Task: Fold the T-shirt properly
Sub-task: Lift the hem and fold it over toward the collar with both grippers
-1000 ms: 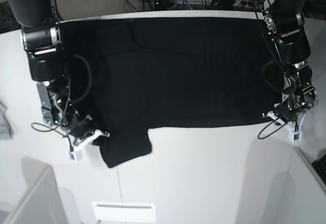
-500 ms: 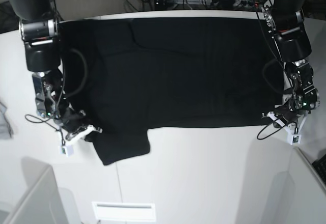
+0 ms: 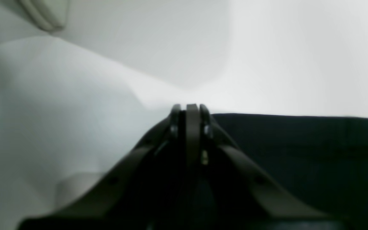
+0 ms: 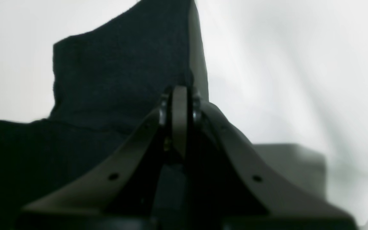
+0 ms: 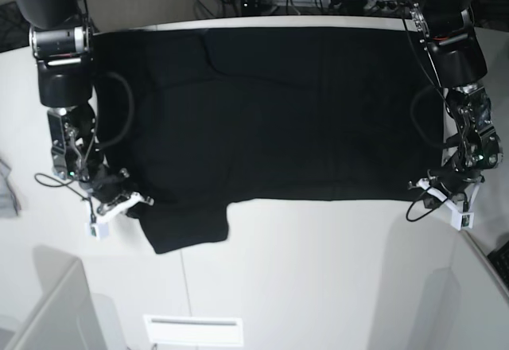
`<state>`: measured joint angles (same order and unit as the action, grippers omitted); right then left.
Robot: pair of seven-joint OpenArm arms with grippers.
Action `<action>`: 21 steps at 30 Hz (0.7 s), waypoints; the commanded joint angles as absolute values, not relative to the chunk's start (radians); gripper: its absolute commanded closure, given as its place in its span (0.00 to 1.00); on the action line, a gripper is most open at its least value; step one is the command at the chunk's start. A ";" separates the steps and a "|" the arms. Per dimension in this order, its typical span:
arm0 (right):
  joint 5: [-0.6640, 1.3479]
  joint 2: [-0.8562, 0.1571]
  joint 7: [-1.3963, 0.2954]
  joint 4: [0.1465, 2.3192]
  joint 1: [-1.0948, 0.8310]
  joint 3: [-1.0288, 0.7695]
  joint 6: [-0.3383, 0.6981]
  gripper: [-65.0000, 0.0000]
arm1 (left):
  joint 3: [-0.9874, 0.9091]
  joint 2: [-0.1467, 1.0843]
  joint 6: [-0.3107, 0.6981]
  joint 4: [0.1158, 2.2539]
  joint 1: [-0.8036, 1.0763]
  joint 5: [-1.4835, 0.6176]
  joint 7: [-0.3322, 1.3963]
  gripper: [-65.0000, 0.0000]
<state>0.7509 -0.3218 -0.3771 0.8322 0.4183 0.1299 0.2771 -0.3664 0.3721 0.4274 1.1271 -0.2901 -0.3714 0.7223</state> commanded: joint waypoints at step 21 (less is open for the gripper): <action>0.763 -0.358 -0.354 0.977 0.349 0.117 0.283 1.00 | -0.467 0.409 0.489 1.293 -0.202 -0.406 0.803 1.00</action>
<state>0.7540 -0.3466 -0.3733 0.9592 0.3313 0.1242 0.2771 -0.4595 0.3878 0.4843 1.2728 -0.1875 -0.3973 0.8196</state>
